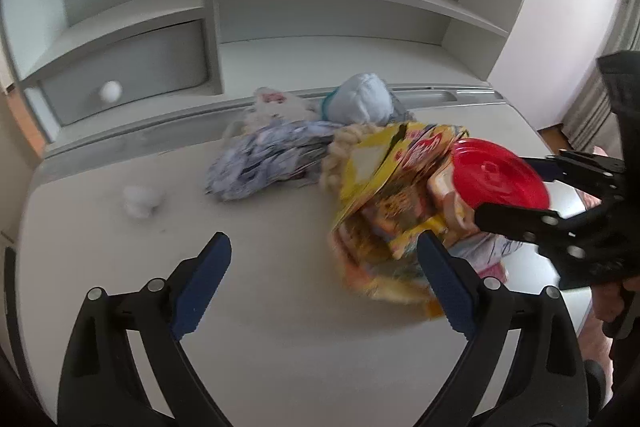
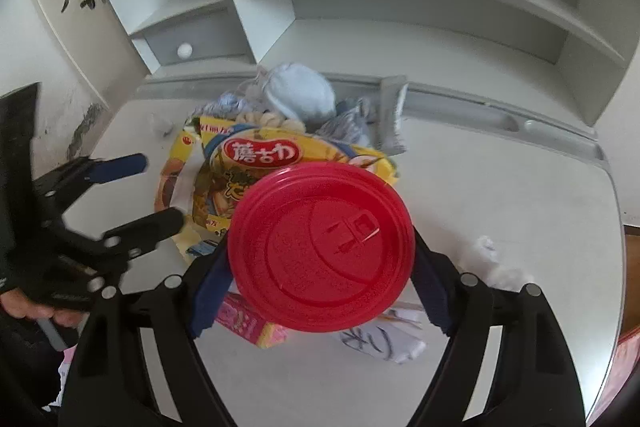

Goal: Collect trash
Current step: 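Grasp the yellow snack wrapper with the left tool while the right tool grasps the red lid, then carry the wrapper and red lid over the bin and release both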

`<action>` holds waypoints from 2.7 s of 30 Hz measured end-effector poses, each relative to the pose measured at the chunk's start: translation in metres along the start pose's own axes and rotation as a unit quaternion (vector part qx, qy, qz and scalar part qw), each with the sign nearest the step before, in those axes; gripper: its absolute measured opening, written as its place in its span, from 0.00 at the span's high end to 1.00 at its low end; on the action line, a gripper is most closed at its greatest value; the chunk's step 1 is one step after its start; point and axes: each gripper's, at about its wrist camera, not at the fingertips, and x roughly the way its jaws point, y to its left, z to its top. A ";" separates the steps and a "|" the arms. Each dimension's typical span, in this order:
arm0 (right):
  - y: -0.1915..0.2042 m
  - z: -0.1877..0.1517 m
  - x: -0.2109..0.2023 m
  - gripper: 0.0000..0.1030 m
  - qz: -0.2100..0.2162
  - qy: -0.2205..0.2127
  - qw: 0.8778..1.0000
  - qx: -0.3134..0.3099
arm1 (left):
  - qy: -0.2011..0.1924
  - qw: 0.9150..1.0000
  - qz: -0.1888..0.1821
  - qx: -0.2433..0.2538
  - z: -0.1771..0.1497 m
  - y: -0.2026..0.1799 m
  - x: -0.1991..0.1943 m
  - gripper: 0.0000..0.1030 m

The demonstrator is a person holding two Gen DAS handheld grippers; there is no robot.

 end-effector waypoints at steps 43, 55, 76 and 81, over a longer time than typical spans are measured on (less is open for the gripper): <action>-0.236 -0.300 -0.222 0.24 -0.189 -0.099 0.940 0.267 | -0.014 0.983 -0.113 0.146 -0.032 -0.317 -0.032 0.92; -0.328 -0.499 -0.227 0.24 -0.229 -0.045 0.873 0.428 | 0.084 0.932 -0.200 0.291 -0.127 -0.516 0.046 0.92; -0.403 -0.622 -0.086 0.24 -0.171 0.061 0.853 0.490 | 0.257 0.889 -0.152 0.347 -0.264 -0.613 0.250 0.92; -0.409 -0.624 -0.078 0.24 -0.166 0.068 0.852 0.491 | 0.266 0.886 -0.152 0.347 -0.271 -0.616 0.263 0.92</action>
